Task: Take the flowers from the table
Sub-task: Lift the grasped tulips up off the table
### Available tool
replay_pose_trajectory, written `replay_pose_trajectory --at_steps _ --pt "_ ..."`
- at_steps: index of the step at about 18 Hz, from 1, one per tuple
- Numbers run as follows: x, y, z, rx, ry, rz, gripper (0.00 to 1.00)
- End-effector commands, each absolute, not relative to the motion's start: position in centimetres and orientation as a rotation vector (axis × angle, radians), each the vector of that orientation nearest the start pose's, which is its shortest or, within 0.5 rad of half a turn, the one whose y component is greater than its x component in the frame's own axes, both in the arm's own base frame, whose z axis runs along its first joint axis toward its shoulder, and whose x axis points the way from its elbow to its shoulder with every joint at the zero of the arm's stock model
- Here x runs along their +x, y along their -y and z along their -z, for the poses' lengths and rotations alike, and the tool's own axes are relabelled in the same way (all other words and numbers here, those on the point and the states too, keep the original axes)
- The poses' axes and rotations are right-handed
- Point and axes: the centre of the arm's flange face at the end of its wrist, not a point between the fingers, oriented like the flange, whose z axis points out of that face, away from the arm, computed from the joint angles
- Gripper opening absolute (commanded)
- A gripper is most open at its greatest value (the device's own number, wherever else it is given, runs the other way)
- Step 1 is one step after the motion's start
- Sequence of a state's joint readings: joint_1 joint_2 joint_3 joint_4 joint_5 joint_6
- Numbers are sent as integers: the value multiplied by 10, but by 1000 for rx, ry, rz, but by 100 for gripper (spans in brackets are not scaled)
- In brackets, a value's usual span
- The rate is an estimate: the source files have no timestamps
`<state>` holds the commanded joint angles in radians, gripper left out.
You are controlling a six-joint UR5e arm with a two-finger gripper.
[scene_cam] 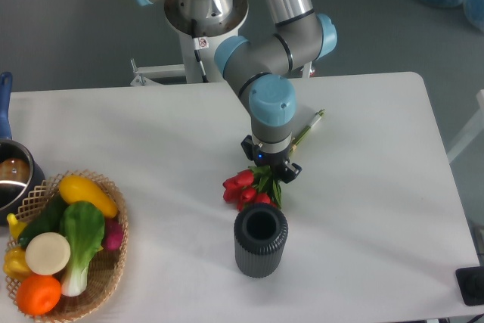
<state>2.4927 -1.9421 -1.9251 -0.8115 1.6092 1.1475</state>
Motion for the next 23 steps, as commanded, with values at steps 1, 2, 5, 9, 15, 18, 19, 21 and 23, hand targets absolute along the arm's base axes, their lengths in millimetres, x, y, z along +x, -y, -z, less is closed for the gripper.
replay_pose_trajectory --at_steps 1,2,5,9,15,18,19,21,23 --pt "-361 -436 -213 -3127 -326 -102 12" --pt "-360 -436 -222 -3119 -303 -124 5" --pt "-359 -431 -253 -3089 -286 -201 0" --pt "-370 -418 -299 -3048 -231 -297 0" --pt "-388 -403 -342 -3013 -164 -272 1" --pt "-387 -404 -359 -2996 -165 -228 3" --pt "-390 -401 -366 -2992 -152 -220 5" --pt "-394 -400 -378 -3007 -154 -185 7" --pt "-397 -399 -390 -3019 -147 -163 7"
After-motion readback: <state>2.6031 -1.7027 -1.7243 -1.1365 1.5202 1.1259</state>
